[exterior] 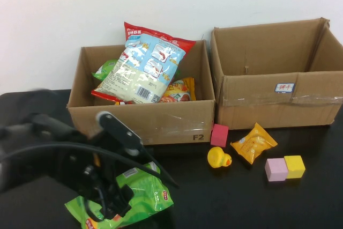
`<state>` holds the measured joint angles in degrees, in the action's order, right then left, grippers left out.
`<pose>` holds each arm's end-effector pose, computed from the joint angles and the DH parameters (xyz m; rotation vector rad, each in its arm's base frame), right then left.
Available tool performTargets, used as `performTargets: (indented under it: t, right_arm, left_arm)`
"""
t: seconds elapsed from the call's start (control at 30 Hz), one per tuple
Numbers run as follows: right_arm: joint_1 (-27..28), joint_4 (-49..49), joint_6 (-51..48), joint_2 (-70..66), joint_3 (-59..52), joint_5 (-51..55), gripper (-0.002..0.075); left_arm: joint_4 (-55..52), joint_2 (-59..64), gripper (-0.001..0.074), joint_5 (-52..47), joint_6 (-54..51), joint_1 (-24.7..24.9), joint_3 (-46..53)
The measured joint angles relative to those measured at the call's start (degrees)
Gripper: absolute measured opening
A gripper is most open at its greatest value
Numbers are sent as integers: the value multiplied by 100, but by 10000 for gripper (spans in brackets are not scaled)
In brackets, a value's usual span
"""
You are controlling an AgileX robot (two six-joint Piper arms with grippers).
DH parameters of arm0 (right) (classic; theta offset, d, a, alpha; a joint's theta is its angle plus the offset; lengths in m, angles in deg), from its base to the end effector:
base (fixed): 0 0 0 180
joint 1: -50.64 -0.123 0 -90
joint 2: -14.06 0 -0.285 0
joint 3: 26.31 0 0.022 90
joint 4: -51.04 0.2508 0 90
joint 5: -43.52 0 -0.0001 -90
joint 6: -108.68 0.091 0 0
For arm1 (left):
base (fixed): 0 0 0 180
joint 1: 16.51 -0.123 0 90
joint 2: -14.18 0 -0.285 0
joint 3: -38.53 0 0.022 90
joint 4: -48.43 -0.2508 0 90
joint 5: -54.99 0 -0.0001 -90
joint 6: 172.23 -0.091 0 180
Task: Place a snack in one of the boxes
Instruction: Pick up the potato chip, then place the potato chip in the potato chip box
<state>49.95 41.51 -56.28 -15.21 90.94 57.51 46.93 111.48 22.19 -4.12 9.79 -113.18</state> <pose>0.0903 -0.0026 0.2506 0.1101 1.8437 0.0420 0.2573 -0.1257 0.1930 0.9297 2.6039 -0.0410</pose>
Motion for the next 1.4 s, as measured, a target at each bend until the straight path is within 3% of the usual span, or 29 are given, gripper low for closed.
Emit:
performTargets:
  t: [0.17,0.37,0.7,0.83,0.93,1.2,1.4]
  right_arm:
    - [0,0,0,0,-5,-12,-1]
    - [0,0,0,0,-5,-33,-1]
    - [0,0,0,0,-14,-68,-1]
    - [0,0,0,0,-14,-118,-1]
    - [0,0,0,0,-14,-118,-1]
    - [0,0,0,0,-14,-150,-1]
    - [0,0,0,0,-14,-163,-1]
  left_arm:
    - [-1059,722,650,575,698,163,-36]
    - [-1264,1486,636,764,876,163,-237]
    - [-962,1950,328,337,891,163,-652]
    - [-697,1927,319,41,891,163,-850]
    - [-480,1898,265,-413,891,163,-1145]
    - [335,1255,261,-1931,326,166,-2594]
    - [-117,940,261,-2645,422,175,-4297]
